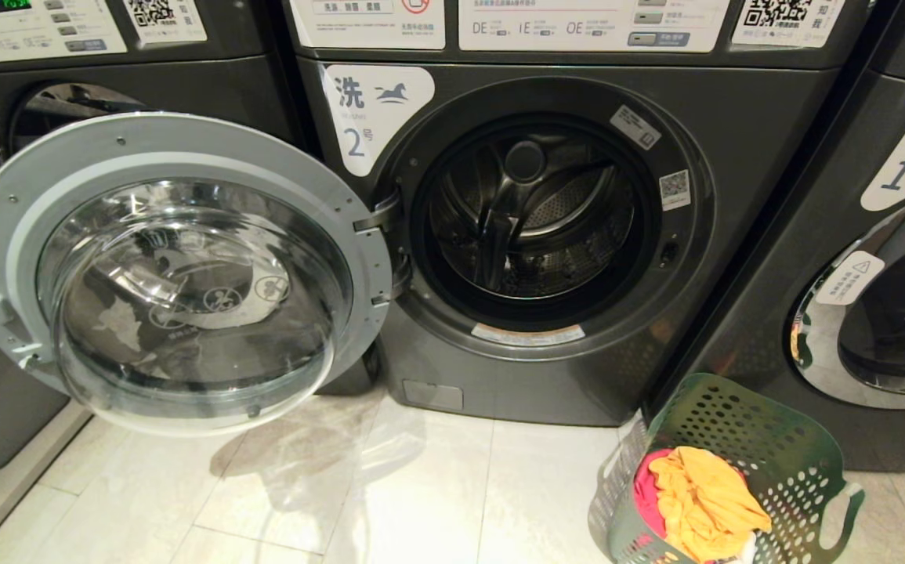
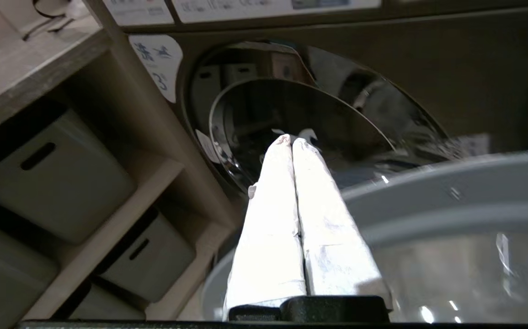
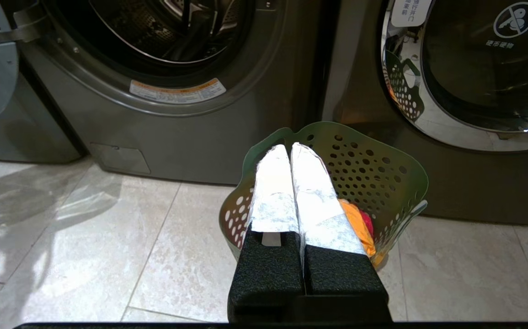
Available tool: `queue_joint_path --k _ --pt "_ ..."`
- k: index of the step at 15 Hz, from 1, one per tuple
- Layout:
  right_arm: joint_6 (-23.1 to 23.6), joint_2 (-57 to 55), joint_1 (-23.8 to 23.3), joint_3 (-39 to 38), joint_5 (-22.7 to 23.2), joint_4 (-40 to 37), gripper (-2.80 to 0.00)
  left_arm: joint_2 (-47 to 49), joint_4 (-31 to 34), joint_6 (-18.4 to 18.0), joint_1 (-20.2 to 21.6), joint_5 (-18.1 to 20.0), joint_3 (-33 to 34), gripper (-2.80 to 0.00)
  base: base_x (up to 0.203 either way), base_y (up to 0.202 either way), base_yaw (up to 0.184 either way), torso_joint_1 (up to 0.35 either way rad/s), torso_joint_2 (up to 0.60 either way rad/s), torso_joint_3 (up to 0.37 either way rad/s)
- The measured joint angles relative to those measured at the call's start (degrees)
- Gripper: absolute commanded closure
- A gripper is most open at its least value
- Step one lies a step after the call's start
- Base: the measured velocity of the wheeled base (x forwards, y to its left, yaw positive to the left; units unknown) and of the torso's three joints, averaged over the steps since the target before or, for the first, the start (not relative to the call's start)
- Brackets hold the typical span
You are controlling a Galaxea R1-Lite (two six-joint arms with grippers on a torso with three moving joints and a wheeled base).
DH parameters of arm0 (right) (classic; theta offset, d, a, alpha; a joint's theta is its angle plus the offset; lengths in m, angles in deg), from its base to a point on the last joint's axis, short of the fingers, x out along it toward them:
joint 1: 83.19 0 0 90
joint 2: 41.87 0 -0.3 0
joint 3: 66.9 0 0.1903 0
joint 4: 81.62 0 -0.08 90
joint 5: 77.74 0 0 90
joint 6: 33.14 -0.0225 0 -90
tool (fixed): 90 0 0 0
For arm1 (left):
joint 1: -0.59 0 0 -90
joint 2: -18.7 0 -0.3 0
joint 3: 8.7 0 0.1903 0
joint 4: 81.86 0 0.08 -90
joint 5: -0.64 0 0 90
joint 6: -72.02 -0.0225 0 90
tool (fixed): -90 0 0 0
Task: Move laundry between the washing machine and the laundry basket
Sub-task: Close the washing machine door with the left hand
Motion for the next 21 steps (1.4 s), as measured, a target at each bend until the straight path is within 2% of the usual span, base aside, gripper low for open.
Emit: queue_joint_path --k 2,4,7,9,13,17,21 --pt "-0.3 0.0 0.0 0.0 -0.1 0.0 0.0 5.8 -1.8 1.5 2.6 2.5 -4.6 0.0 0.0 0.0 0.0 0.0 0.0 0.0" --pt "-0.3 0.0 0.0 0.0 -0.1 0.0 0.0 8.9 -0.9 6.1 3.4 4.6 -7.4 0.0 0.0 0.0 0.0 0.0 0.0 0.0" --pt "-0.4 0.0 0.0 0.0 -0.1 0.0 0.0 10.6 8.1 13.8 3.7 11.5 -9.3 0.0 0.0 0.0 0.0 0.0 0.0 0.0" --pt "-0.5 0.0 0.0 0.0 -0.1 0.0 0.0 10.7 14.9 17.4 3.8 14.5 -10.1 0.0 0.0 0.0 0.0 0.0 0.0 0.0" --pt "-0.5 0.0 0.0 0.0 -0.1 0.0 0.0 9.9 23.6 18.0 4.3 16.8 -10.5 0.0 0.0 0.0 0.0 0.0 0.0 0.0" --pt "-0.5 0.0 0.0 0.0 -0.1 0.0 0.0 7.7 29.5 18.1 3.9 17.9 -12.1 0.0 0.0 0.0 0.0 0.0 0.0 0.0" --pt "-0.4 0.0 0.0 0.0 -0.1 0.0 0.0 1.4 45.5 18.1 1.0 22.6 -12.2 0.0 0.0 0.0 0.0 0.0 0.0 0.0"
